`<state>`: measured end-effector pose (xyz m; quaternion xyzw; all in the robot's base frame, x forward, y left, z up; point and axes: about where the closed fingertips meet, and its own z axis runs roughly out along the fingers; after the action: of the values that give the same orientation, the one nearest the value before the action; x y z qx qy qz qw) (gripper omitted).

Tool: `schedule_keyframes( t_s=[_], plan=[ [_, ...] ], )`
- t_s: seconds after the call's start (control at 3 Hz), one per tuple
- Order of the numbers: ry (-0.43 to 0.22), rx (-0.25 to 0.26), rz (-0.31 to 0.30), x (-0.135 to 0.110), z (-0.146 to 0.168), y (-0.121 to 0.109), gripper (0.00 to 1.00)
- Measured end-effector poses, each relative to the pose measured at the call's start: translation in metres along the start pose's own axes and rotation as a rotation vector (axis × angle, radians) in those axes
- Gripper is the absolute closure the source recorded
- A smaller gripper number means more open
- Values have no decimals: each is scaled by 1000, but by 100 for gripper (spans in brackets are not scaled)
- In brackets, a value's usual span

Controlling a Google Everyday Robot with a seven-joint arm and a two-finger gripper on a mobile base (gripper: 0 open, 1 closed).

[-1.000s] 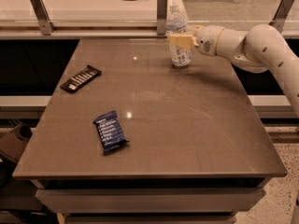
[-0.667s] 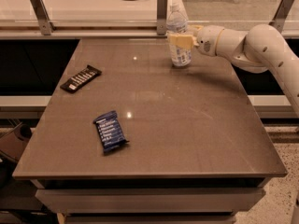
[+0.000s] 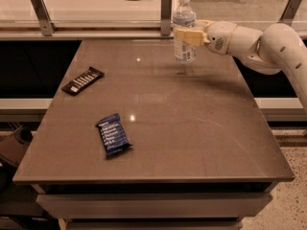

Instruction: Move blue plastic bottle near rxbar blueberry

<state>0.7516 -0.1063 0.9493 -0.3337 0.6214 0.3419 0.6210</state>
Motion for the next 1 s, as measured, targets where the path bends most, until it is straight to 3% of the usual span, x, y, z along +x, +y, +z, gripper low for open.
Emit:
schedule_keyframes(
  t_s=[0.33, 1.0],
  plan=[
    [-56, -30, 19, -14, -19, 22, 100],
    [-60, -18, 41, -15, -57, 87, 100]
  ],
)
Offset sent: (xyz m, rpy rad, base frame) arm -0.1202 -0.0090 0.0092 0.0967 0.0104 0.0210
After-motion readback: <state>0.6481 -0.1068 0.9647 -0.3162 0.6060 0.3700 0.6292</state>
